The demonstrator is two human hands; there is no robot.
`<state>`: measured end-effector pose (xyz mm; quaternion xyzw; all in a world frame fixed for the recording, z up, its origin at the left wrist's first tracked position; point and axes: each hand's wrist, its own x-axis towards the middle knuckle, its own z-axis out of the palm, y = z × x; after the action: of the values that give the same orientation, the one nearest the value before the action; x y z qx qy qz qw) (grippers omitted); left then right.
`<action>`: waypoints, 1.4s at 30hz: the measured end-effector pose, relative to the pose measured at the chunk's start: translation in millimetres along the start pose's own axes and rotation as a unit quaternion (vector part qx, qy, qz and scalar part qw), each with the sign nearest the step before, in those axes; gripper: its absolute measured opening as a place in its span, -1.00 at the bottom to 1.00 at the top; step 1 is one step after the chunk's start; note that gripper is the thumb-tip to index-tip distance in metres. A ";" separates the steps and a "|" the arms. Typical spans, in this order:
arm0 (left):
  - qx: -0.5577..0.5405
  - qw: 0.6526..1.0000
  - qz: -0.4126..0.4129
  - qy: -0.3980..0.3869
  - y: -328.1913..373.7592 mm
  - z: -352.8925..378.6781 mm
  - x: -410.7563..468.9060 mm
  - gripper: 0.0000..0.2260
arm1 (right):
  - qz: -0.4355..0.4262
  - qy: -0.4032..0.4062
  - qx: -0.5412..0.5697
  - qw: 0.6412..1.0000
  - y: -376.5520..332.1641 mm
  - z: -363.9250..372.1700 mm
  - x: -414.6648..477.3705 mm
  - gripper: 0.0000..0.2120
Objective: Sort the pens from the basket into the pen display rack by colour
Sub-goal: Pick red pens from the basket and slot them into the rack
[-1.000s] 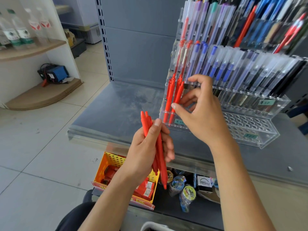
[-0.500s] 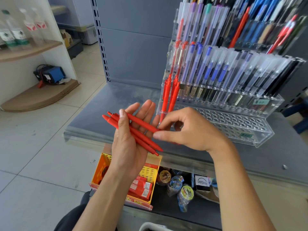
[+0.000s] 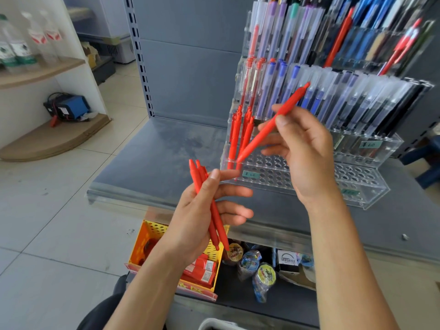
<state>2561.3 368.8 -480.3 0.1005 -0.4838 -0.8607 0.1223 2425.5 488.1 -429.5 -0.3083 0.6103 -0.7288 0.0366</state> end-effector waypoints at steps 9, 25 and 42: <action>0.023 1.000 0.001 -0.001 -2.9 -1.3 0.1 -0.64 | -0.110 0.038 -0.252 0.961 12.2 -3.4 4.1 -0.92; 0.040 0.999 -0.004 -0.022 -4.8 -3.9 -0.1 -0.61 | -0.066 0.069 -0.509 0.856 25.4 10.1 1.6 -0.79; 0.094 0.987 -0.026 -0.125 -4.8 1.6 -5.3 -0.63 | 0.066 -0.248 -0.237 0.937 -8.5 12.1 -16.2 -0.86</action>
<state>2565.4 374.1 -483.3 0.0163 -0.5713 -0.8201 0.0285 2447.2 486.8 -427.6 -0.4378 0.7561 -0.4591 0.1610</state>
